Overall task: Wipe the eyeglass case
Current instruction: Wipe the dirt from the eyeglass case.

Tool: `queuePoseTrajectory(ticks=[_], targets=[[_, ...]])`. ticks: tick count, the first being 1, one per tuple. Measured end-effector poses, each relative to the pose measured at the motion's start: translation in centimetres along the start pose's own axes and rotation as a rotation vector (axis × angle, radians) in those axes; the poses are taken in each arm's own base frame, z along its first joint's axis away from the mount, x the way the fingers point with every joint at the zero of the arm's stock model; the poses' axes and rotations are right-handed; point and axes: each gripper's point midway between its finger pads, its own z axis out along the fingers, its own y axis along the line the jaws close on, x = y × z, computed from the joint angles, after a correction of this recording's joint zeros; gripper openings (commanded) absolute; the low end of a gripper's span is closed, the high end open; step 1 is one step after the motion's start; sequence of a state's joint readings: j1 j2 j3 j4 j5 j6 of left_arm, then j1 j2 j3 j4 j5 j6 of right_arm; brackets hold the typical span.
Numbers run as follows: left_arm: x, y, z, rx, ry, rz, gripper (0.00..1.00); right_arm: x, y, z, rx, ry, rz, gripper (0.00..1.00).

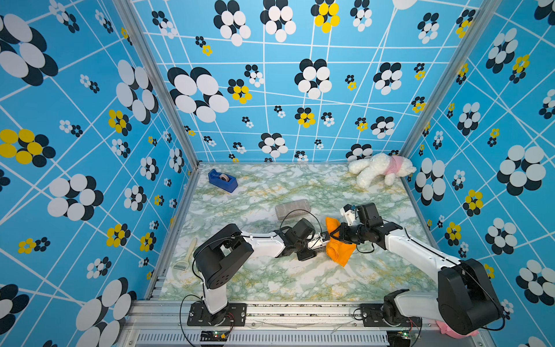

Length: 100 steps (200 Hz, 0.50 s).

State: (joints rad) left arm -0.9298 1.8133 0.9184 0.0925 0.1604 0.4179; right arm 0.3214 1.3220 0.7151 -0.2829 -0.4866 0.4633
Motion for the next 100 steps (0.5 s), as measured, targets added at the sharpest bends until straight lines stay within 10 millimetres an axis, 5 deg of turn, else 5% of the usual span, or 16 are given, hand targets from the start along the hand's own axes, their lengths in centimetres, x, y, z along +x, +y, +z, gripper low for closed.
queuePoseTrajectory(ticks=[44,100], targets=[[-0.2,-1.2,0.1,0.037,-0.004,0.021,0.33,-0.7,1.0,0.3,-0.039,0.022,0.008,0.0],[-0.2,-1.4,0.1,0.047,-0.002,0.012,0.35,2.4,1.5,4.0,-0.185,0.105,0.127,0.0]])
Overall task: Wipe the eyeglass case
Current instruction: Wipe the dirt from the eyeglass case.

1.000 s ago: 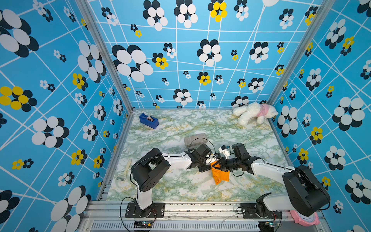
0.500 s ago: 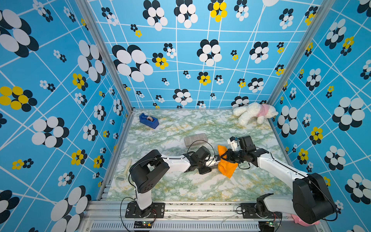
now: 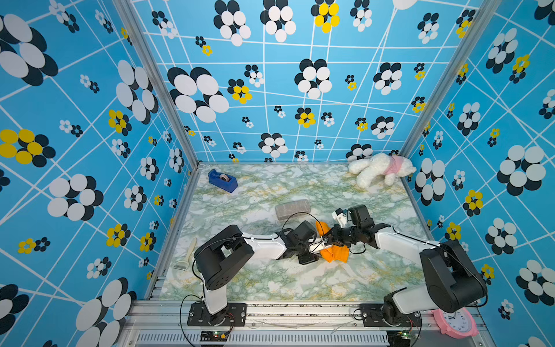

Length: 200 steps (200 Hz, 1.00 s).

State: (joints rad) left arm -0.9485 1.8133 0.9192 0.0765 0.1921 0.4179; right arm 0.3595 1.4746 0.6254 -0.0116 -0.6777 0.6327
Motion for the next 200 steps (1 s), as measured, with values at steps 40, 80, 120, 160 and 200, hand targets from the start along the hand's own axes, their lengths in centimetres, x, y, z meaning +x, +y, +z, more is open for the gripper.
queuePoseTrajectory(ticks=[40,80,120,160,200], targets=[[0.1,0.0,0.0,0.003,0.0,-0.025,0.34,-0.1,0.6,0.8,-0.124,-0.056,0.063,0.0],[0.3,0.2,-0.1,0.002,0.005,-0.058,0.32,-0.4,0.9,1.7,-0.271,-0.07,0.136,0.0],[-0.2,-0.1,0.1,-0.01,-0.014,-0.026,0.32,-0.1,0.5,0.3,-0.18,-0.09,0.061,0.0],[-0.3,0.2,0.1,-0.027,-0.021,-0.018,0.32,-0.1,-1.7,-3.1,-0.002,-0.109,0.029,0.0],[-0.3,0.2,0.1,-0.026,-0.021,-0.014,0.32,0.4,-1.6,-2.7,0.03,-0.062,-0.01,0.0]])
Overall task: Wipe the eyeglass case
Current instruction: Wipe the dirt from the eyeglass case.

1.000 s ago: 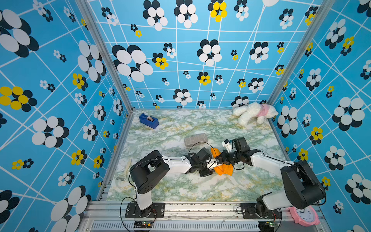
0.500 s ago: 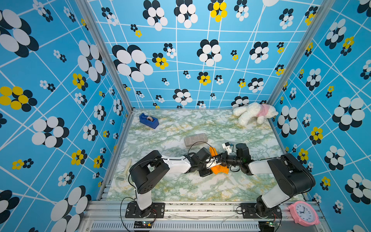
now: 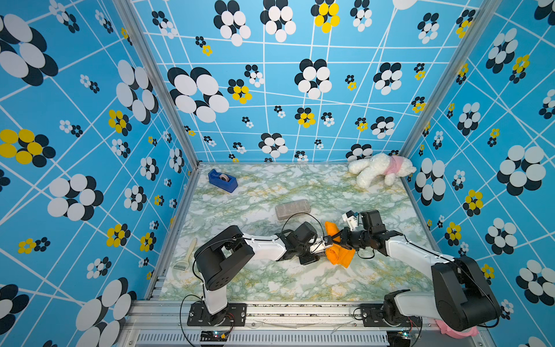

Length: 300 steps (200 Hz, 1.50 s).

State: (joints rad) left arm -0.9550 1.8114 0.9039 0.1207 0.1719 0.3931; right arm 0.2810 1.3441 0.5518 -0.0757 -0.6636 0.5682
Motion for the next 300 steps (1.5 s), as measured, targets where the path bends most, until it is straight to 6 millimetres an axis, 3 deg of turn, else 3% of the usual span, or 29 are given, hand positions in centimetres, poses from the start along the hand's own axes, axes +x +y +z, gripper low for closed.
queuePoseTrajectory(ticks=[36,63,89,113,136,156,180,207,246,269,300], targets=[[0.0,0.0,0.0,0.0,0.001,-0.002,0.32,1.6,2.1,1.9,-0.115,0.035,0.042,0.0],[0.2,0.3,-0.1,-0.004,0.003,-0.012,0.31,1.4,2.2,2.1,-0.15,0.033,0.076,0.0],[0.0,0.4,0.0,-0.008,-0.005,-0.009,0.3,0.3,0.6,0.9,-0.135,0.015,0.102,0.0],[0.0,0.4,0.0,-0.01,-0.005,-0.009,0.31,-1.5,-1.5,-1.4,-0.005,-0.041,0.082,0.0],[0.1,0.7,-0.1,-0.019,-0.004,-0.009,0.3,-1.8,-2.0,-2.1,0.046,-0.045,0.061,0.0],[0.1,0.7,-0.1,-0.019,-0.004,-0.009,0.3,-1.3,-1.6,-1.2,0.042,-0.017,0.057,0.0],[0.1,0.7,-0.1,-0.019,-0.003,-0.009,0.3,-0.1,0.8,0.9,-0.049,0.025,0.051,0.0],[0.2,0.7,-0.1,-0.017,0.0,-0.01,0.3,1.0,2.3,2.3,-0.165,0.053,0.11,0.0],[0.4,0.9,-0.1,-0.013,0.002,-0.021,0.3,0.9,2.7,3.3,-0.228,0.073,0.139,0.0],[0.2,1.0,-0.1,-0.019,-0.003,-0.019,0.29,0.2,1.6,2.3,-0.216,0.063,0.142,0.0],[0.2,1.0,-0.2,-0.025,-0.005,-0.018,0.29,-2.4,-1.0,-0.5,-0.05,-0.008,0.107,0.0]])
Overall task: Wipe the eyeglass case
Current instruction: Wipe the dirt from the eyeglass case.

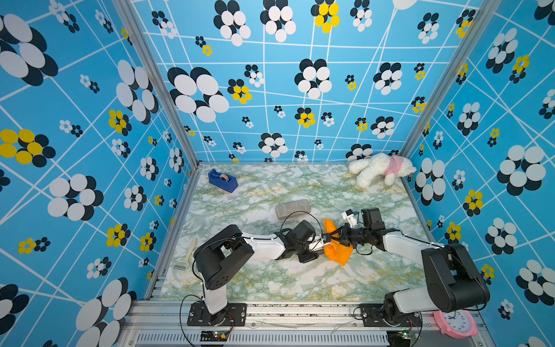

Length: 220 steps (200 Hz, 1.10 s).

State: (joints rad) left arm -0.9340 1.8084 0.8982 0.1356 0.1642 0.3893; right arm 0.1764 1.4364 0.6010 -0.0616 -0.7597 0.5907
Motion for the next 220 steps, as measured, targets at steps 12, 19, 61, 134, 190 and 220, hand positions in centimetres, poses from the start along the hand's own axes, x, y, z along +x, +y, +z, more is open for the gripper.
queuePoseTrajectory(ticks=[12,19,61,134,190,220], targets=[[0.0,0.1,-0.1,-0.002,-0.001,-0.001,0.29,-0.5,-0.8,-0.9,0.055,-0.014,-0.01,0.0],[0.0,0.1,-0.1,-0.002,-0.001,-0.001,0.29,-0.5,-0.9,-1.1,0.072,-0.012,-0.017,0.0],[0.2,0.1,-0.1,0.0,0.005,0.0,0.29,1.7,0.8,0.8,0.056,0.058,-0.078,0.0],[0.3,0.0,-0.1,0.002,0.012,-0.003,0.27,4.7,3.3,3.4,-0.088,0.135,-0.025,0.0],[-0.2,0.5,-1.5,-0.014,0.0,-0.016,0.25,-0.9,0.3,-1.3,0.097,-0.017,-0.043,0.0],[-1.2,1.5,-3.5,-0.019,-0.036,-0.072,0.25,-2.7,1.6,-4.5,0.184,-0.115,-0.149,0.0]])
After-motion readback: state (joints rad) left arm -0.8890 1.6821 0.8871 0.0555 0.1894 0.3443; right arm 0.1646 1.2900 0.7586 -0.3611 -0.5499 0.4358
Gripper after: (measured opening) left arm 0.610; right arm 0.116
